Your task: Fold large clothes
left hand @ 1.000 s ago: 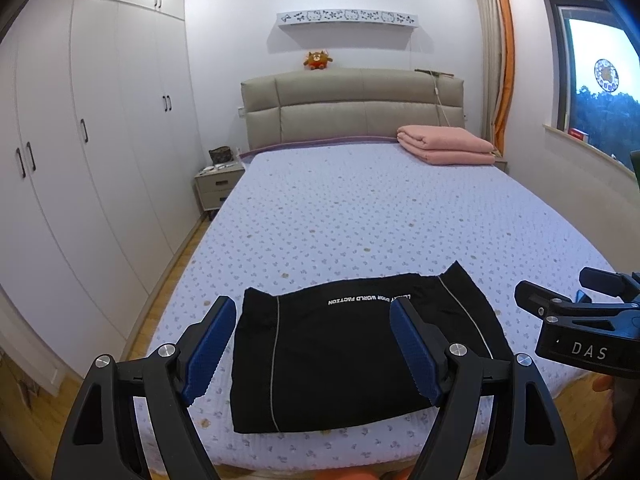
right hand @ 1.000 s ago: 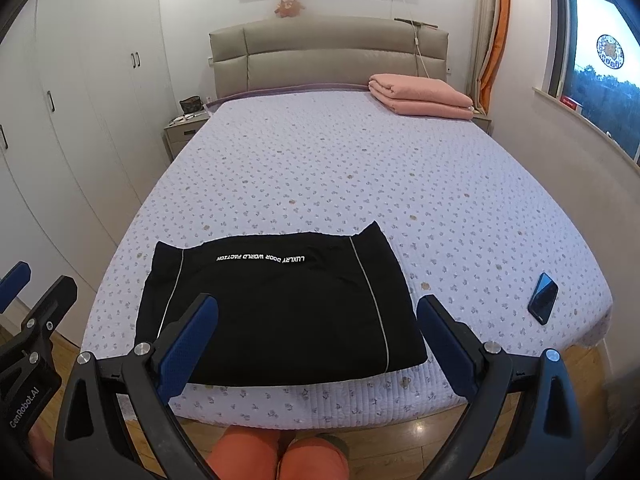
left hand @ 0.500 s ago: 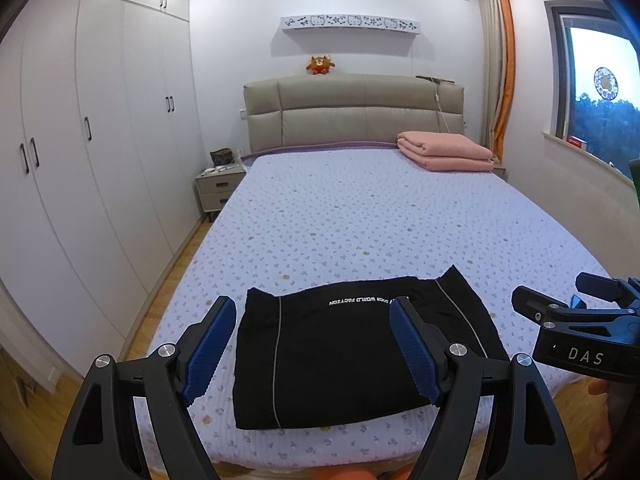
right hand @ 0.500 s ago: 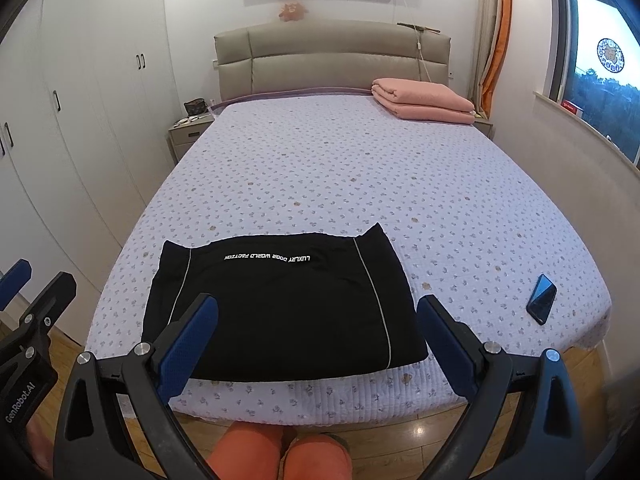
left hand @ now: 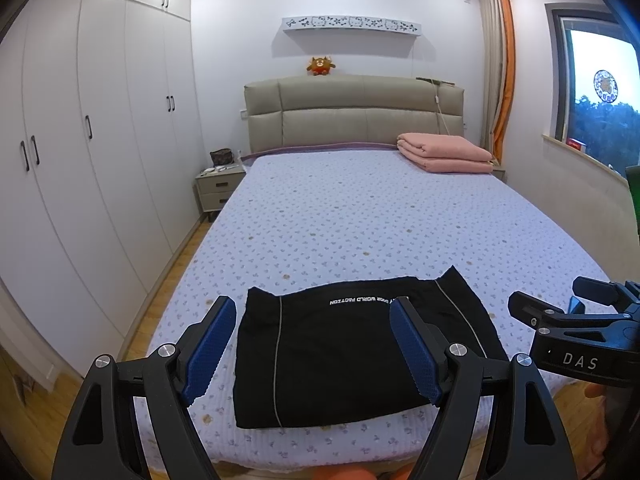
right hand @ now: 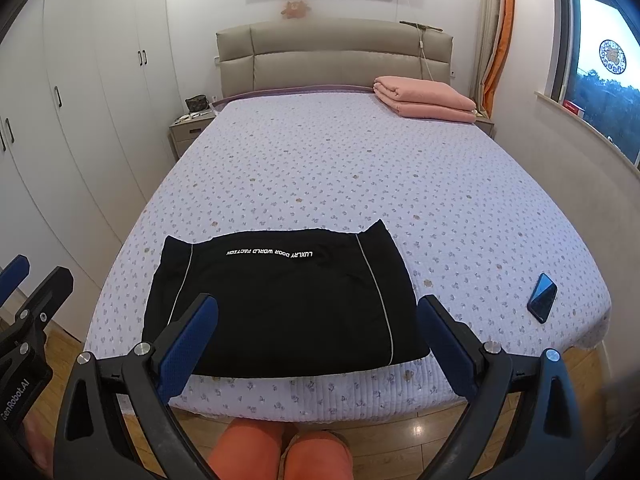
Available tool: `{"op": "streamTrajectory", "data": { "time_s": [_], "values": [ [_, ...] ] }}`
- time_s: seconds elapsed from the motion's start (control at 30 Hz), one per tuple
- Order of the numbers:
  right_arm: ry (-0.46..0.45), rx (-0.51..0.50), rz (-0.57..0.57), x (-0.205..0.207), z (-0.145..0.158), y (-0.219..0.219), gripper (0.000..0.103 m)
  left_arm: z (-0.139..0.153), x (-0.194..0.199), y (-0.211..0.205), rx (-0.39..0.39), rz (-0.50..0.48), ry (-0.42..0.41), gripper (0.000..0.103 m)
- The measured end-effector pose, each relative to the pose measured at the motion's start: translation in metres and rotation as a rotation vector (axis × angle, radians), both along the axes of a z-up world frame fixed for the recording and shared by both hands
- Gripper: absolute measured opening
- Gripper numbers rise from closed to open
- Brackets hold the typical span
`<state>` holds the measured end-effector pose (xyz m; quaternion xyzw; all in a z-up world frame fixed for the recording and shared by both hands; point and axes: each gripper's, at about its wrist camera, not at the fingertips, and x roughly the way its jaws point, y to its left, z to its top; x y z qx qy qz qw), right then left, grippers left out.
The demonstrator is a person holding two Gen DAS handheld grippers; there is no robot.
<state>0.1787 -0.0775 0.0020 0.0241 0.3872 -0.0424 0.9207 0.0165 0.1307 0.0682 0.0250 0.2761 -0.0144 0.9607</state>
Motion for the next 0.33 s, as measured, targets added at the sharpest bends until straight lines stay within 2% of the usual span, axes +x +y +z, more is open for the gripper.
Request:
{"op": "streamTrajectory", "data": {
  "time_s": [0.17, 0.27, 0.33],
  "values": [
    [-0.001, 0.001, 0.0, -0.001, 0.0, 0.001, 0.1, 0.0, -0.001, 0.0, 0.004, 0.008, -0.008, 0.08],
    [0.0, -0.002, 0.007, -0.001, 0.0, 0.001, 0.1, 0.002, -0.008, -0.001, 0.022, 0.034, -0.061, 0.08],
    [0.001, -0.004, 0.009, -0.001, -0.001, 0.0, 0.1, 0.002, -0.01, -0.001, 0.027, 0.033, -0.062, 0.08]
  ]
}}
